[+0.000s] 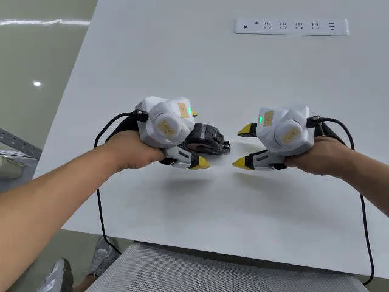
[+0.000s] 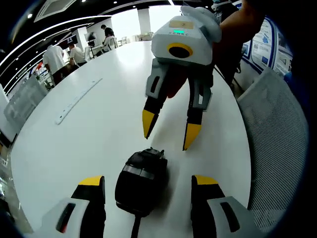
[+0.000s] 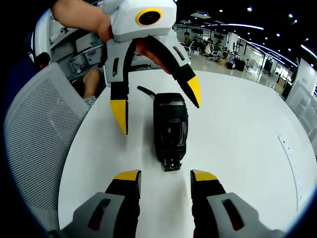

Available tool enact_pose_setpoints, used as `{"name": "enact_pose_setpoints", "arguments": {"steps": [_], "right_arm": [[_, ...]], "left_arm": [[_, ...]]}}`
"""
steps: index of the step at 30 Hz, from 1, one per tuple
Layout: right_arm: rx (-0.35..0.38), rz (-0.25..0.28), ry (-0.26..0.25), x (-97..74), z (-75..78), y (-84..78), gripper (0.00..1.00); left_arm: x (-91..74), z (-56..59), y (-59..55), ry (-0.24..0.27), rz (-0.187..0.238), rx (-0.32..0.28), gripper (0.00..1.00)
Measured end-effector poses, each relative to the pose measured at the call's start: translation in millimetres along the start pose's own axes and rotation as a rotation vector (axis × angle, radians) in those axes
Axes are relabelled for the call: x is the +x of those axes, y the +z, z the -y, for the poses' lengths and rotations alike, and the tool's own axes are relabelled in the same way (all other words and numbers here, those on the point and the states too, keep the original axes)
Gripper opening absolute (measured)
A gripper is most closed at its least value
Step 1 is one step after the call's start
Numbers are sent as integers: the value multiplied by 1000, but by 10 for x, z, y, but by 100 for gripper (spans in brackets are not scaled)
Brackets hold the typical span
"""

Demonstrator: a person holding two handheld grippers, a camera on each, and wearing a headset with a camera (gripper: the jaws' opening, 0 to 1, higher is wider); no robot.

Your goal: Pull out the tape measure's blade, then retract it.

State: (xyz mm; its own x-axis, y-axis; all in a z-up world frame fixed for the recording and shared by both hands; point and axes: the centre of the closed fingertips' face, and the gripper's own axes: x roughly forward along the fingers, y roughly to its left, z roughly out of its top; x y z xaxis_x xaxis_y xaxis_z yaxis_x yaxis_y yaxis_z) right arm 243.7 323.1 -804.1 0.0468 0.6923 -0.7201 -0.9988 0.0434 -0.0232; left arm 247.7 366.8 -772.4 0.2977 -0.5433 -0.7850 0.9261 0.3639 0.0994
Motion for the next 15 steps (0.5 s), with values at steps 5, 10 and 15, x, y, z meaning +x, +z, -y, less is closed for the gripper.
{"name": "enact_pose_setpoints", "arguments": {"steps": [5,10,15], "right_arm": [[-7,2,13,91,37,-2,33],[-24,0,27,161,45,-1,30],[-28,0,30,188,60,-8,26]], "left_arm": [[10,-11,0,-8,-17,44,62],[10,-26,-3,-14,-29,70,59],[16,-34,-13,-22,-44,99,57]]}}
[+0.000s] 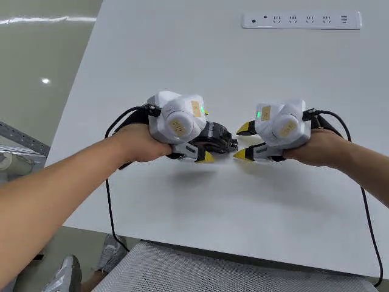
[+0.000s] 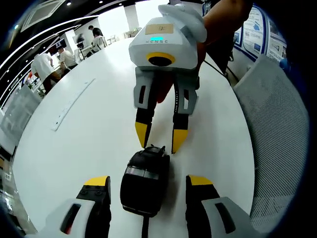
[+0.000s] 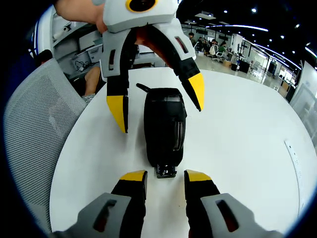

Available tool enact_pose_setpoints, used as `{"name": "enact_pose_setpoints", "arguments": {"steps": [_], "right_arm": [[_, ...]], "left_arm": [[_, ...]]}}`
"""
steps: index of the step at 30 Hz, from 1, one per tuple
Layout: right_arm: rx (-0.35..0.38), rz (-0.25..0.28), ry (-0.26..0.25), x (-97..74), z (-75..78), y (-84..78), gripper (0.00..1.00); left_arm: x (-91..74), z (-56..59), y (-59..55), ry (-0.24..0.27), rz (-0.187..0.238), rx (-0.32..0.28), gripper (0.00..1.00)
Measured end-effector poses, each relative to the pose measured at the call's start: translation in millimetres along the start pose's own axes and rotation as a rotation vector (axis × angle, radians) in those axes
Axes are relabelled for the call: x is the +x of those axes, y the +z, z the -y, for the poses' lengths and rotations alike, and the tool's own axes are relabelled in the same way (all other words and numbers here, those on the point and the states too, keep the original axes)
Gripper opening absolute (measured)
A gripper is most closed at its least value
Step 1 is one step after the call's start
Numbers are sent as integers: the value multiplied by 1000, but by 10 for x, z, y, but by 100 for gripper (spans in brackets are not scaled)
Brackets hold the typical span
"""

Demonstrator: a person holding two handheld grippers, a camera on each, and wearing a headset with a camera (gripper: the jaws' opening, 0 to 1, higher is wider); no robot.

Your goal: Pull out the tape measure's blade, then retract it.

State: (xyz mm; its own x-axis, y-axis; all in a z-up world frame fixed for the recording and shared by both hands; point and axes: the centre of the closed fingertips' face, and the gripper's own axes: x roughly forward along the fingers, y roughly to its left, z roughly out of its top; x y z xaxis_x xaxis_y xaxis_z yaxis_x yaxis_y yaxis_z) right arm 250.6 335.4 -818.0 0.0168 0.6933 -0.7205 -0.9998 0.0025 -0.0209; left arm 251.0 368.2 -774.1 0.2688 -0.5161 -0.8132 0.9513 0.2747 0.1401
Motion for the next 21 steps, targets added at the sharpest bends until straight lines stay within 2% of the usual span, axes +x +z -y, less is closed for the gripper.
{"name": "enact_pose_setpoints", "arguments": {"steps": [10,18,21], "right_arm": [[-18,-3,22,42,-45,-3,17],[-9,5,27,46,-35,15,13],[-11,6,31,45,-36,19,13]], "left_arm": [[84,-20,-28,-13,-24,60,48],[122,-35,-28,-14,-31,69,44],[114,-46,-19,-11,-29,73,39]]}}
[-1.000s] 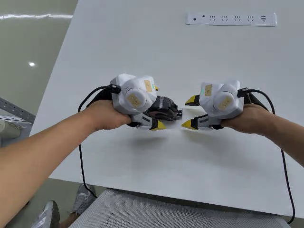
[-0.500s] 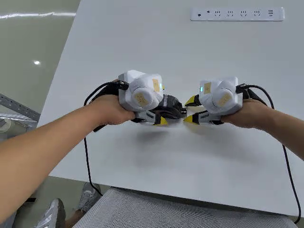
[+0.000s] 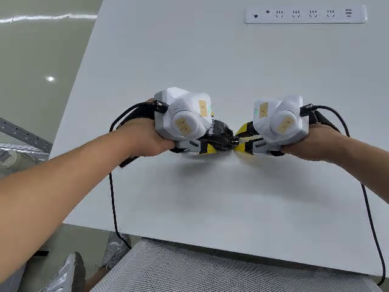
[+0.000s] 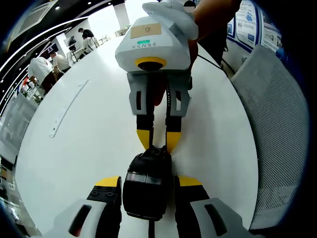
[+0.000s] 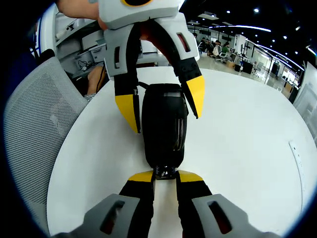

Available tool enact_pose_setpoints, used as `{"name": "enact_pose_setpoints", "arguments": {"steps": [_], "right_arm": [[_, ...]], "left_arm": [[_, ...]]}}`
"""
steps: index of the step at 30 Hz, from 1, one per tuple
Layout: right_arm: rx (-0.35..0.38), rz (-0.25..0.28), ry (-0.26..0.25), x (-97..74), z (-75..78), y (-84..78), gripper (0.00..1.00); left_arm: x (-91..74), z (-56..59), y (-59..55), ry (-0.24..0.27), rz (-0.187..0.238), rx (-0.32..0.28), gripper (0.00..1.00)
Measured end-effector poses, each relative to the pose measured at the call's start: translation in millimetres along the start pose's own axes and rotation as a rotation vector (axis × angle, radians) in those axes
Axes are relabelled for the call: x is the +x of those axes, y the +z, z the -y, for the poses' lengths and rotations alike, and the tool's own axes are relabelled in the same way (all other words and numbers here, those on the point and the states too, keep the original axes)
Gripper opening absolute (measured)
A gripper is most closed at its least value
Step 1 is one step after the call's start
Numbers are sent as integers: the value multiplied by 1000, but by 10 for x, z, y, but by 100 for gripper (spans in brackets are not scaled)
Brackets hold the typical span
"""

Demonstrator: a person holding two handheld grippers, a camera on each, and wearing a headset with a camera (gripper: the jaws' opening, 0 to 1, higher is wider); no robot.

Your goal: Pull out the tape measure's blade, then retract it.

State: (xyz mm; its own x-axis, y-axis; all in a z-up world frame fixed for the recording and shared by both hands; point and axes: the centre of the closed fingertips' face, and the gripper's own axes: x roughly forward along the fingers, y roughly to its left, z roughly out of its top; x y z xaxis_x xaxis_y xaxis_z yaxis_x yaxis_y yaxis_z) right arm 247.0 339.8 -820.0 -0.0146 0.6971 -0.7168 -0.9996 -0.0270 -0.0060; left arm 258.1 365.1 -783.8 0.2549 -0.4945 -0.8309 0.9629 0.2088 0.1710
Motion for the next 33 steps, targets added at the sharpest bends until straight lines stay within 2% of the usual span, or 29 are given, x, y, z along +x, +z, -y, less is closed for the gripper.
{"name": "enact_pose_setpoints", "arguments": {"steps": [4,14,23,33], "right_arm": [[-4,-4,7,1,3,4,13],[-23,-6,16,7,10,3,13],[-41,-9,6,11,38,1,12],[-30,-5,2,4,39,-9,11]], "left_arm": [[-19,-17,10,3,5,0,33],[-53,4,22,-4,-10,22,32],[-77,7,37,-9,-9,14,31],[-81,5,34,-31,-12,10,30]]}}
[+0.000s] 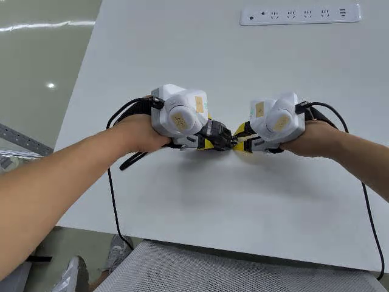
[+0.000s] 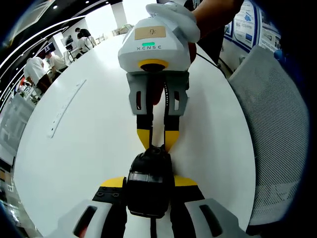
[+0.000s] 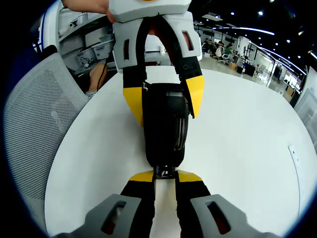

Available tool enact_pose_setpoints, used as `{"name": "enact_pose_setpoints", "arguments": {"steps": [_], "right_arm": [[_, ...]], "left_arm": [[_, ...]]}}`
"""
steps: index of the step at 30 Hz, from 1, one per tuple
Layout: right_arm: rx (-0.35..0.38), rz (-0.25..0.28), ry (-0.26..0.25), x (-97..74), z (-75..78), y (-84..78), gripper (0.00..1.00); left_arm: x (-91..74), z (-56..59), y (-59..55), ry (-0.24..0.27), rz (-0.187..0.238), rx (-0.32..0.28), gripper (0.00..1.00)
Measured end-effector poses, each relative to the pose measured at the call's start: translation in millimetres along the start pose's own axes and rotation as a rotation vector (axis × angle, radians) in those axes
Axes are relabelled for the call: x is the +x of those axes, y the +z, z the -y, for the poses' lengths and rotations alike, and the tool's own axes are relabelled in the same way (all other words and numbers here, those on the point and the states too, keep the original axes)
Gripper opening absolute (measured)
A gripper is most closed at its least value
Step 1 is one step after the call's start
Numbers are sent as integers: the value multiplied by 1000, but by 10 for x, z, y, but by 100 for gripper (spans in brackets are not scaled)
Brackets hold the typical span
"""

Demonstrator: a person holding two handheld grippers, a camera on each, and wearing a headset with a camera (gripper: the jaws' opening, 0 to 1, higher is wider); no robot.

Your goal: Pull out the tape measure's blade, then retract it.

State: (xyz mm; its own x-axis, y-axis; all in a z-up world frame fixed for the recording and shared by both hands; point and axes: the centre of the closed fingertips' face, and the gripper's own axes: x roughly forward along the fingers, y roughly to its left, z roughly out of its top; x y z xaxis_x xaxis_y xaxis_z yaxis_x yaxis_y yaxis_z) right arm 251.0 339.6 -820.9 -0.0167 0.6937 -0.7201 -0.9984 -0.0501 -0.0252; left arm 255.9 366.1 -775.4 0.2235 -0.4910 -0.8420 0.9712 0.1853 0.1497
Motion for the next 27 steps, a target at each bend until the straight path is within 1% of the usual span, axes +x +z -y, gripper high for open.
{"name": "enact_pose_setpoints", "arguments": {"steps": [7,15,27], "right_arm": [[18,7,-2,-27,-6,-21,11],[28,2,-3,-100,-10,-92,10],[66,9,-7,-223,-26,-204,10]], "left_arm": [[0,-1,-7,-7,-11,-9,29],[4,-3,-9,-9,-15,-8,29],[9,-5,-12,-14,-21,-4,29]]}}
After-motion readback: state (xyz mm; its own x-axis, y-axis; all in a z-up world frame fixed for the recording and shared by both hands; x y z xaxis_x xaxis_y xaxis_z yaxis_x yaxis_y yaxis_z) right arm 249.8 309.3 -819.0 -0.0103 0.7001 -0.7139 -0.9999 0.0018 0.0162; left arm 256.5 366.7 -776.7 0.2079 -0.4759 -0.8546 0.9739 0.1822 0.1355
